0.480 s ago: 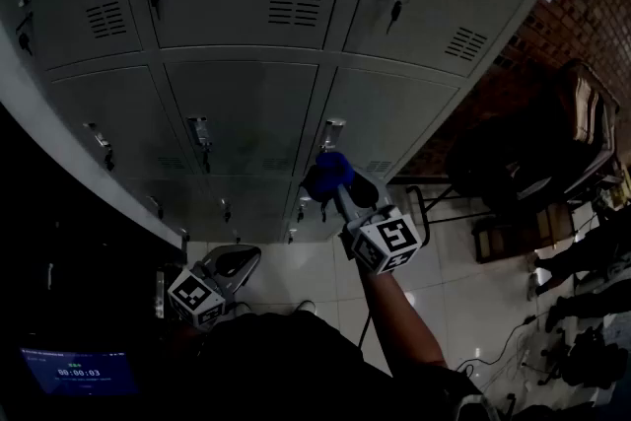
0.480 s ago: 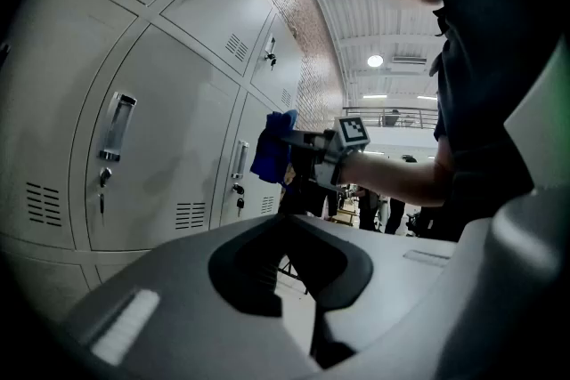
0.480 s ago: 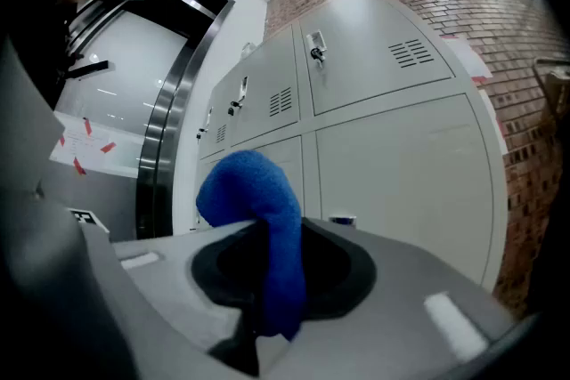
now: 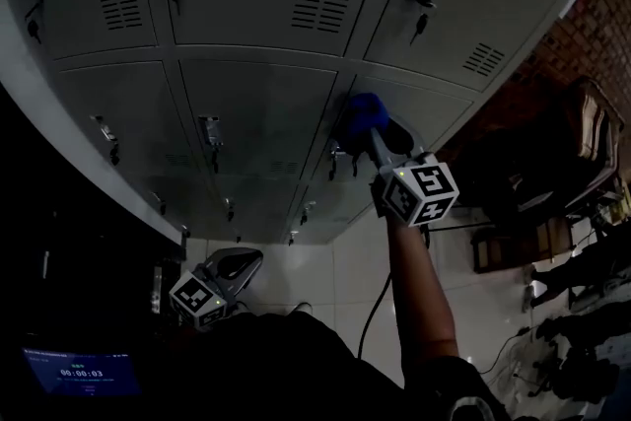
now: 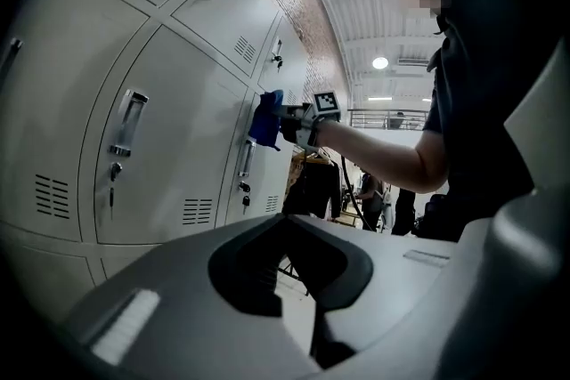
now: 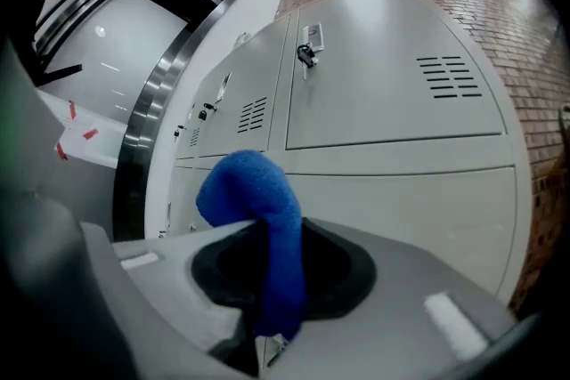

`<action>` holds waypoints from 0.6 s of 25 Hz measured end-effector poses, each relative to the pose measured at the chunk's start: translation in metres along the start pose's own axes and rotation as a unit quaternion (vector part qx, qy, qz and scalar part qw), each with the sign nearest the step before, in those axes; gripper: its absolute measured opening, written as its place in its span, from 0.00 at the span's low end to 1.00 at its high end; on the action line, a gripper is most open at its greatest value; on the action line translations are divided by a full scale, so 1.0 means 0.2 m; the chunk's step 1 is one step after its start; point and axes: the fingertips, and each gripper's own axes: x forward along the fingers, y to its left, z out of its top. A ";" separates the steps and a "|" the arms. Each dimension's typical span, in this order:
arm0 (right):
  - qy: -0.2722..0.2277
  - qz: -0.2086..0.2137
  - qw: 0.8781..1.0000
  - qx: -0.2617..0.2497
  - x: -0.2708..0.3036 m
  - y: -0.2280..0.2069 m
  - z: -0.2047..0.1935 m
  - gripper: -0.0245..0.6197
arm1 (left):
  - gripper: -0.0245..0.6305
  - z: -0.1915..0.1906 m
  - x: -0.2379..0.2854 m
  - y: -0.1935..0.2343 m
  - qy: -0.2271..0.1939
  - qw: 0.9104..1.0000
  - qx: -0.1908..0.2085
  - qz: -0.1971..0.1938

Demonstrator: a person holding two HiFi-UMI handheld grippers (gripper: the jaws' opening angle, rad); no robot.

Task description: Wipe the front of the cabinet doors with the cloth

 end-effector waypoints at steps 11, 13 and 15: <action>0.000 0.000 1.000 0.010 0.14 -0.05 0.05 0.16 | 0.04 0.00 0.01 0.06 0.002 1.000 -0.004 0.007; 0.000 -0.004 1.000 0.012 0.13 -0.08 0.05 0.16 | 0.04 0.00 0.02 0.06 0.001 1.000 -0.004 0.002; 0.001 -0.011 1.000 0.014 0.10 -0.13 0.04 0.16 | 0.04 -0.03 0.03 0.07 0.003 1.000 -0.005 -0.001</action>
